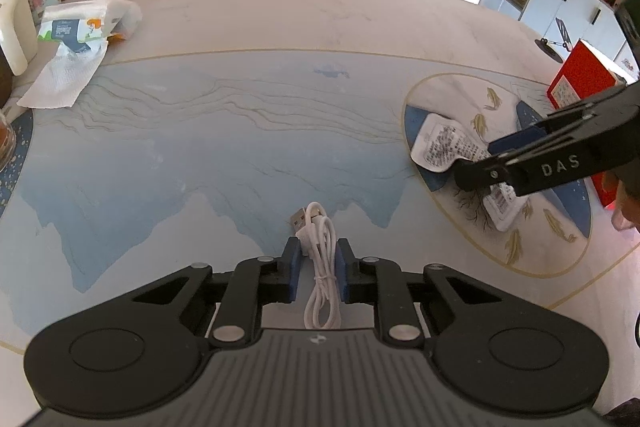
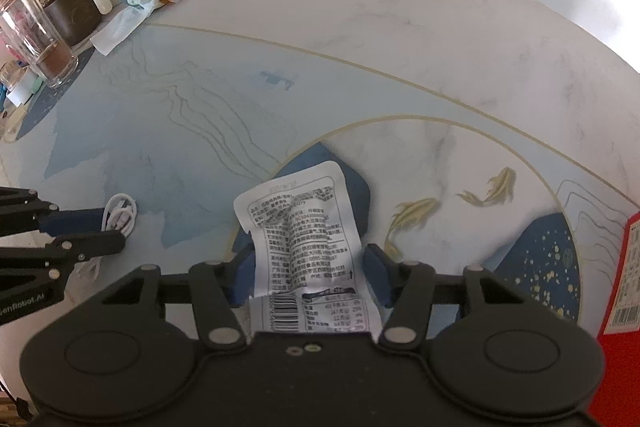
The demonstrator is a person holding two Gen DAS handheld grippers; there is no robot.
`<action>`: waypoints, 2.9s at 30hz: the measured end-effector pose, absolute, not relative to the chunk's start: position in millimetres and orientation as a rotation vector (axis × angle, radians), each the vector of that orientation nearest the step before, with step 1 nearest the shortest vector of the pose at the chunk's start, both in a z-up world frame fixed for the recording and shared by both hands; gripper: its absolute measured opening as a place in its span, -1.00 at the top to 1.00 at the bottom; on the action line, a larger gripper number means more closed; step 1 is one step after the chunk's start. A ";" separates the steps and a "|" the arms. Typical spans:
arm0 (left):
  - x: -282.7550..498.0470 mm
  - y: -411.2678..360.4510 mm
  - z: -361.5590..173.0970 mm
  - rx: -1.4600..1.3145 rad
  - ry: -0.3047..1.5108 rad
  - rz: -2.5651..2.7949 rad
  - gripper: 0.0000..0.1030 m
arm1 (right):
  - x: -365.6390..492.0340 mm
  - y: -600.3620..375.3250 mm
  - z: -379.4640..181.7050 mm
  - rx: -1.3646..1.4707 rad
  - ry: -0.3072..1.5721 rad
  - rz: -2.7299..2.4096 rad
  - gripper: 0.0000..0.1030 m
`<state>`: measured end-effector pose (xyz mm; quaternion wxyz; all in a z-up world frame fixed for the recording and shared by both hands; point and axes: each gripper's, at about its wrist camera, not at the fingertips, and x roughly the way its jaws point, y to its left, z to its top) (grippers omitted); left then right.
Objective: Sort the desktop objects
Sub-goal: 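Grasp the white USB cable with the left tool while the right tool grasps the white snack packet, then carry the USB cable and white snack packet over the red box with both tools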
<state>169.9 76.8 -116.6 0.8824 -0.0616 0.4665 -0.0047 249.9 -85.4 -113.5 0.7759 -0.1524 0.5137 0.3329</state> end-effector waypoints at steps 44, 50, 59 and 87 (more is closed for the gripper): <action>161.5 -9.8 -64.1 -0.049 0.945 -0.221 0.68 | 184.2 -222.8 -46.8 -0.081 1.075 0.575 -0.08; 165.6 -40.1 -46.2 -0.019 0.911 -0.290 0.68 | 182.1 -247.8 -35.3 -0.030 1.049 0.537 -0.08; 176.1 -94.4 -26.4 0.025 0.867 -0.388 0.68 | 182.0 -293.9 -18.5 0.047 0.995 0.482 -0.08; 233.4 -242.7 18.4 0.114 0.784 -0.588 0.68 | 215.6 -428.3 7.7 0.061 0.895 0.315 -0.08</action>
